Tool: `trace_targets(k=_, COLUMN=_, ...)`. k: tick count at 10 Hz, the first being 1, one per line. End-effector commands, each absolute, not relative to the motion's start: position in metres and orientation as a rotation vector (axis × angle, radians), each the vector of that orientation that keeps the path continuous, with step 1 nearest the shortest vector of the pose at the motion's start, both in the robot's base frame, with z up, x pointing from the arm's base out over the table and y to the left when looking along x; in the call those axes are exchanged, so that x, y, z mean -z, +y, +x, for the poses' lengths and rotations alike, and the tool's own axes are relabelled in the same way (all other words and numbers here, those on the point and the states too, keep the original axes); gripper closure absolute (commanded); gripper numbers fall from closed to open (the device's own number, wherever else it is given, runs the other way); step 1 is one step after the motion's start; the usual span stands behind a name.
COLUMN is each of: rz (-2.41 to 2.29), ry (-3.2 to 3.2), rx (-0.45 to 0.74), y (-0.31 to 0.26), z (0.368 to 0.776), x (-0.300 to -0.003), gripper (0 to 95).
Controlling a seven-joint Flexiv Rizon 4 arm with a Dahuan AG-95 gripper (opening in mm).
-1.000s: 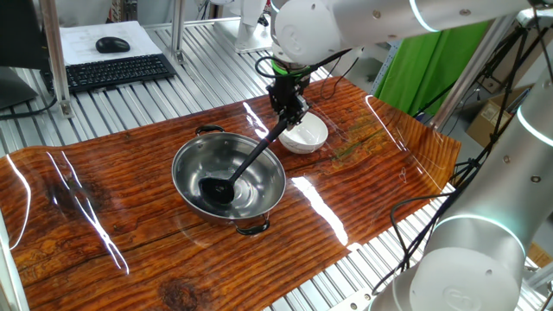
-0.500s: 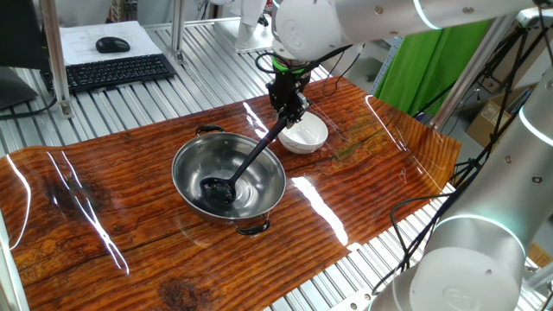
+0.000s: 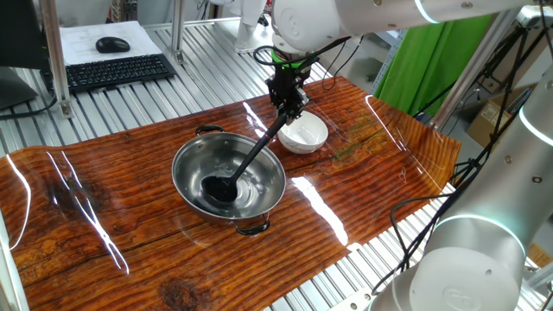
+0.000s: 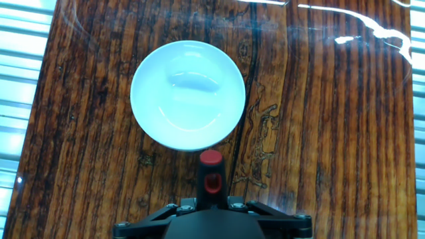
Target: Scoop water with a large spoon from one bowl to another
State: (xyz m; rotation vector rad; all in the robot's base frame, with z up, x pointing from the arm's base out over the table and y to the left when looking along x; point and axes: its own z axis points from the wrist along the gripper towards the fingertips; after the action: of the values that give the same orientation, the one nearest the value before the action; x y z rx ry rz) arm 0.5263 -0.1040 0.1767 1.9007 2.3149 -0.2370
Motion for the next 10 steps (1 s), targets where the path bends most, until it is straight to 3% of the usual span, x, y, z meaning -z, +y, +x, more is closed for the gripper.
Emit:
trace_targets(k=1, rz=1.898, ry=2.318, rx=0.24, y=-0.1043, z=0.5264, x=-0.177, gripper=95.0)
trace_targets(k=10, rz=1.87, ry=2.346, rx=0.254, y=-0.1026, z=0.5277, x=-0.1845, gripper=95.0)
